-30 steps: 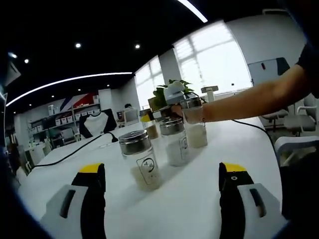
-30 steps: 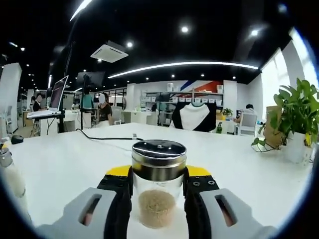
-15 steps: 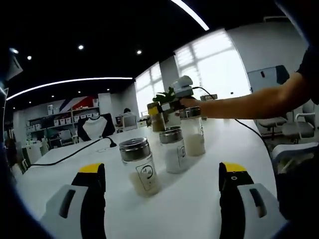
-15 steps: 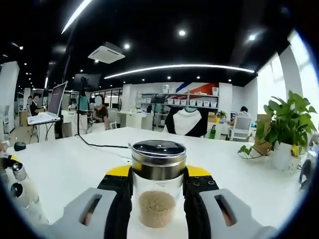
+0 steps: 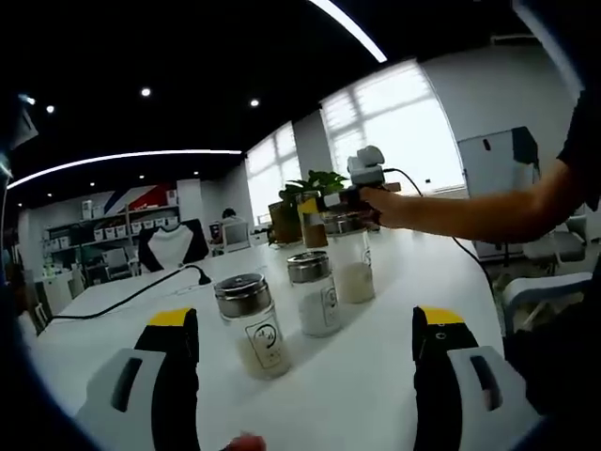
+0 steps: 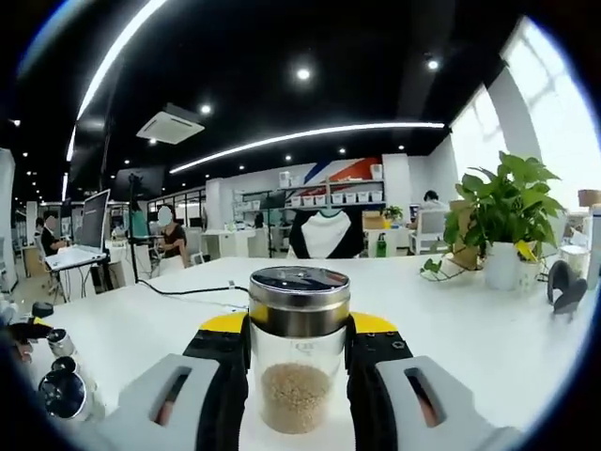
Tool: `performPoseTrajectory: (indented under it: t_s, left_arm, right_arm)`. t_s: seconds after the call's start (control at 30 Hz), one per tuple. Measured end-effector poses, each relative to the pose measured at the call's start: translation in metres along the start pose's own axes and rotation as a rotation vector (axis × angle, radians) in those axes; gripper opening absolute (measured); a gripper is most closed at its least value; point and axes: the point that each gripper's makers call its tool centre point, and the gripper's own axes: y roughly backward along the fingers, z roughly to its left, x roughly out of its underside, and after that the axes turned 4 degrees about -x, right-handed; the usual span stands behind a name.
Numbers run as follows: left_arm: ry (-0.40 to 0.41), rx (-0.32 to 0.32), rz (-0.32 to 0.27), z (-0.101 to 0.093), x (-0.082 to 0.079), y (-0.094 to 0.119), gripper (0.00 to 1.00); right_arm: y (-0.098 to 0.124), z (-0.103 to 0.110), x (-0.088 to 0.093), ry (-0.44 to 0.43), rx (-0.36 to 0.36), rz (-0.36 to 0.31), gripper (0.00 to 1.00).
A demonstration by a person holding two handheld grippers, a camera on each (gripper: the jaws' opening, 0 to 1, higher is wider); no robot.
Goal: Rotate the seasoning bottle until the label or dispensing opening points toward the visible target arrow and the bottle remains upright within the marked orientation range
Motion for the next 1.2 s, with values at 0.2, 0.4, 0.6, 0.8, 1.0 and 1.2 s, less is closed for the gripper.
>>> performPoseTrajectory:
  t_s: [0.2, 0.4, 0.6, 0.8, 1.0, 1.2]
  left_arm:
    - [0.016, -0.023, -0.064, 0.002, -0.021, 0.003, 1.00]
    - [0.021, 0.020, -0.087, -0.013, -0.031, 0.004, 1.00]
    - [-0.006, 0.116, -0.101, -0.042, -0.036, 0.003, 1.00]
    - [-0.077, 0.143, -0.109, -0.056, -0.042, -0.001, 0.99]
    - [-0.058, 0.171, -0.124, -0.066, -0.046, -0.004, 0.99]
    - [-0.006, 0.189, -0.123, -0.071, -0.040, -0.010, 0.96]
  right_arm:
    - [0.026, 0.008, -0.002, 0.044, -0.011, -0.036, 0.37]
    - [0.048, 0.024, -0.001, 0.021, -0.046, -0.063, 0.37]
    - [0.070, 0.038, 0.005, 0.044, -0.045, -0.069, 0.37]
    - [0.089, 0.046, 0.017, 0.073, -0.048, -0.062, 0.37]
    - [0.102, 0.055, 0.023, 0.040, -0.091, -0.074, 0.37]
    - [0.115, 0.077, 0.017, 0.042, -0.222, -0.066, 0.37]
